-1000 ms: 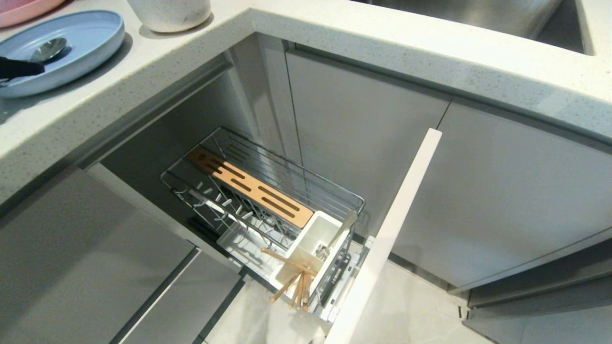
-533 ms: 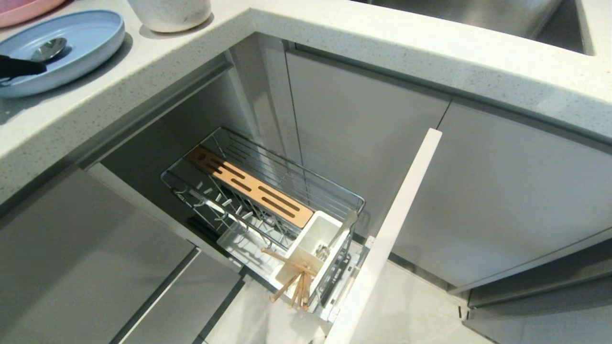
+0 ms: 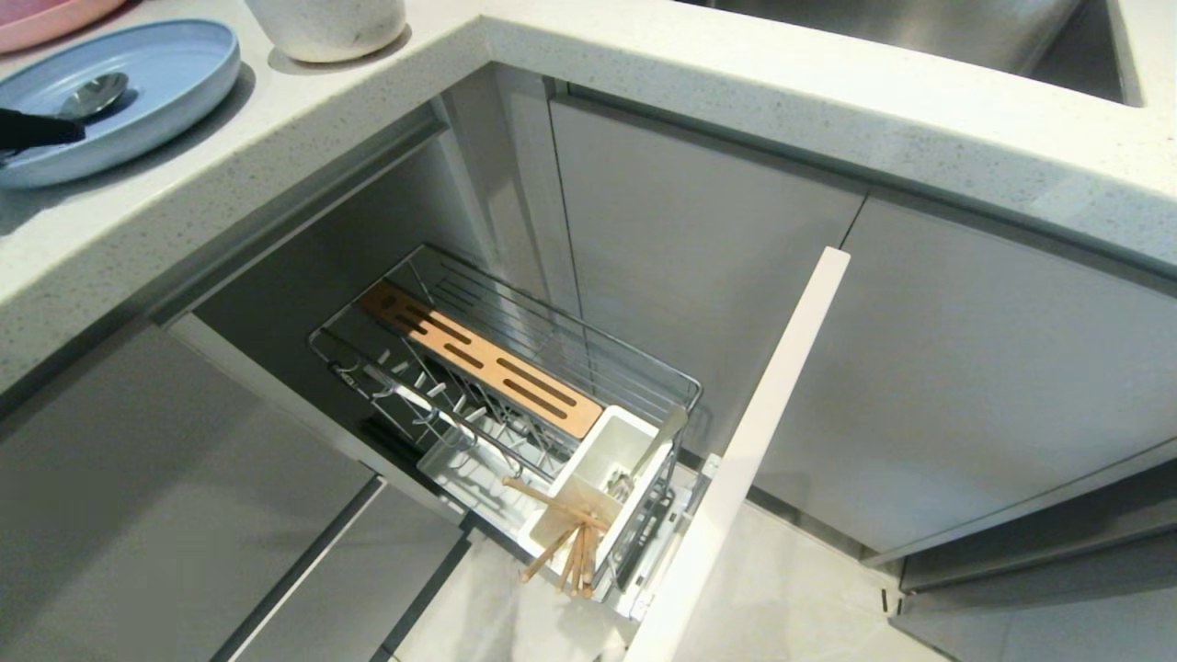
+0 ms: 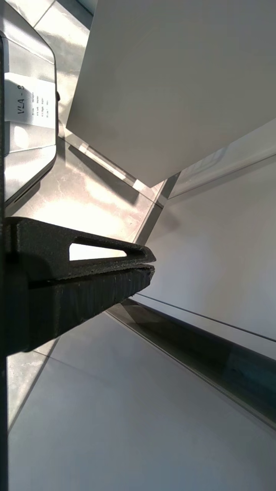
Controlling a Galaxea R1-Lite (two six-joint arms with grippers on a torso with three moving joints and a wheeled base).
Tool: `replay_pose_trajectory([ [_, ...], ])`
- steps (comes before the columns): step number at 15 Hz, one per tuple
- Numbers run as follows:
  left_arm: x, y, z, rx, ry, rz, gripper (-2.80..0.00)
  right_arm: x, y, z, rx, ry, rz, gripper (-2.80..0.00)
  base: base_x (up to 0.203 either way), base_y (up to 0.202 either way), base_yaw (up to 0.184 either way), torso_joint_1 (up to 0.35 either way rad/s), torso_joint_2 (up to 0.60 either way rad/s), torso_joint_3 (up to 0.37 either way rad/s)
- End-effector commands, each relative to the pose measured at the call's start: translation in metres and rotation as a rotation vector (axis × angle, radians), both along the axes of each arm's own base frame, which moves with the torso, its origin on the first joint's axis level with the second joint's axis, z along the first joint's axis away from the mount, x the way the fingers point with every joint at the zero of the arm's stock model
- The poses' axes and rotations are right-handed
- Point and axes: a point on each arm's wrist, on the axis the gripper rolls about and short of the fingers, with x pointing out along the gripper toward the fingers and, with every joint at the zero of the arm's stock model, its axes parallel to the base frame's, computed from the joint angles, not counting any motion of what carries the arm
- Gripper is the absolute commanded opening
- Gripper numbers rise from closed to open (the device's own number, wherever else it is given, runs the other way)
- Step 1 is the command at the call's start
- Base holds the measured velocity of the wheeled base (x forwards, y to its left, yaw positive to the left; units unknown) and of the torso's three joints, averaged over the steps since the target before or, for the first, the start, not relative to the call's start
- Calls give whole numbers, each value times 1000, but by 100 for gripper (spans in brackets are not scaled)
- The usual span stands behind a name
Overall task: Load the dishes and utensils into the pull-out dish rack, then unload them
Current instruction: Pick up the spoon and place it in the cupboard
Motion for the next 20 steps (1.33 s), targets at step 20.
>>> replay_pose_trajectory([
  [20, -25, -13, 18, -81, -41, 41, -280, 0, 0, 0, 0, -4, 0, -280, 0, 0, 0, 0, 0, 0],
])
